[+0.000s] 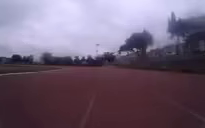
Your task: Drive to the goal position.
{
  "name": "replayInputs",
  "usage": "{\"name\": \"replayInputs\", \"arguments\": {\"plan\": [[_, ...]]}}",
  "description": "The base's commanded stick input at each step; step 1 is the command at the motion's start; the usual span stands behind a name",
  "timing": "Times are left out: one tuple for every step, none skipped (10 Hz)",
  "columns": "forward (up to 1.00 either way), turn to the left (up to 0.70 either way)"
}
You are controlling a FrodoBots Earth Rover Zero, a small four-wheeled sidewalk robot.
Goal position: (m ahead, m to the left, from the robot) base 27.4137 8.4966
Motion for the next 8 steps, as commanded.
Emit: {"name": "replayInputs", "arguments": {"plan": [[0.70, -0.14], [0.70, -0.14], [0.70, -0.14], [0.70, -0.14], [0.70, -0.14], [0.70, -0.14], [0.70, -0.14], [0.70, -0.14]]}}
